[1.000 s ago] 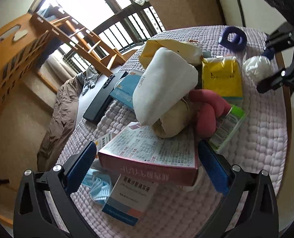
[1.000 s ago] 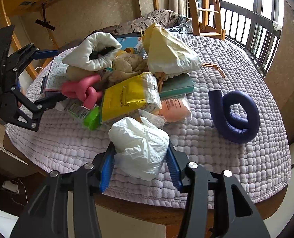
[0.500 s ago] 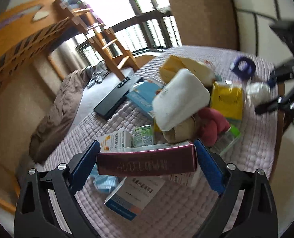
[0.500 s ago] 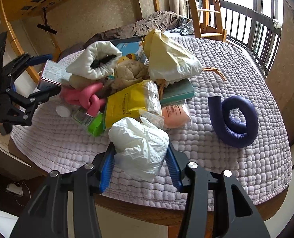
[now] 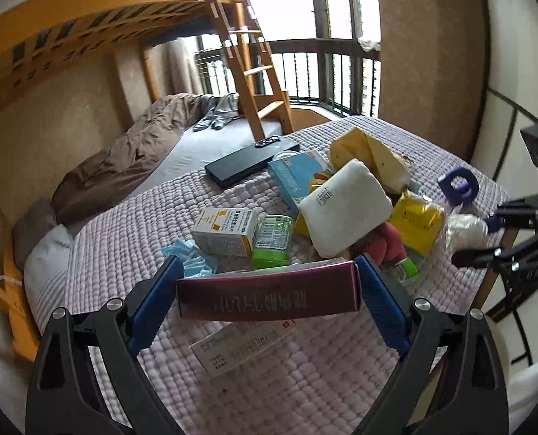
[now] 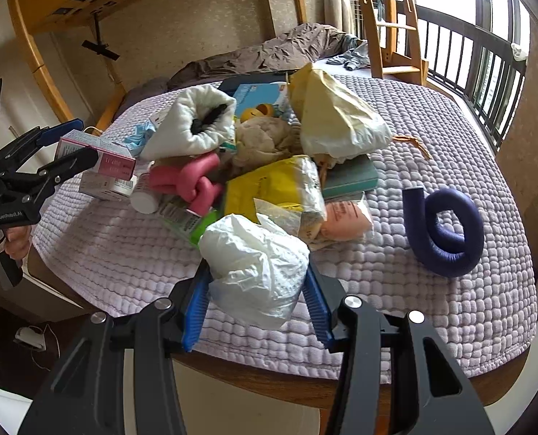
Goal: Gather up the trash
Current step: 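Carry the pink box and white bag over the white bin with both tools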
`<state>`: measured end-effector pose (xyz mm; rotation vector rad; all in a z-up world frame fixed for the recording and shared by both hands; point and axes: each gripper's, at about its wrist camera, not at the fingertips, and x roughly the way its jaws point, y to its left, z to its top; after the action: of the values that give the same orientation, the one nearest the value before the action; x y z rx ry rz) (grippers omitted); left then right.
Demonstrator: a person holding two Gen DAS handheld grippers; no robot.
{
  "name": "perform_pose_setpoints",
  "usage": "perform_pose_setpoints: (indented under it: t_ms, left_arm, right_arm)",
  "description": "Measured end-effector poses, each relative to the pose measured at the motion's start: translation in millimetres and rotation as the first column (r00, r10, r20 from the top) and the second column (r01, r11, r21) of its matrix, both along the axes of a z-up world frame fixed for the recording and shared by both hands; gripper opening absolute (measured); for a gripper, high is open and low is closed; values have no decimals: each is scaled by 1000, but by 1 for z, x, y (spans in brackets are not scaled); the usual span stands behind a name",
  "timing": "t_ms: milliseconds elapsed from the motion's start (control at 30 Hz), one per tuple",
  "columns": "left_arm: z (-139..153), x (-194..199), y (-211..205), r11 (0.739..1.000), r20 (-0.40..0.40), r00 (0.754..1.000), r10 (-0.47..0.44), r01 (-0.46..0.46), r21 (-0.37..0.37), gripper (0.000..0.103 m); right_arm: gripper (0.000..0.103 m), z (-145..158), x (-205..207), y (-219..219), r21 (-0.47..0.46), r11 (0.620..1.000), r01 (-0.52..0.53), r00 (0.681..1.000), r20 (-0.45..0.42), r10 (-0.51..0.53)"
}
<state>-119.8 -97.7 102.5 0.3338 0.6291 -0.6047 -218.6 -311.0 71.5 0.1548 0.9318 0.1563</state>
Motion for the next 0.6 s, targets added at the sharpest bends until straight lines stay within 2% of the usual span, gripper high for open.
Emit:
perform_pose_setpoints:
  t_ms: [267, 600]
  left_arm:
    - [15, -12, 7, 995, -2, 996, 87, -87, -57, 96]
    - [16, -44, 13, 985, -66, 986, 151, -155, -77, 96]
  right_arm:
    - [48, 14, -3, 4, 11, 1000, -23, 999, 30, 23]
    - [47, 31, -24, 12, -3, 999, -54, 998, 38, 54]
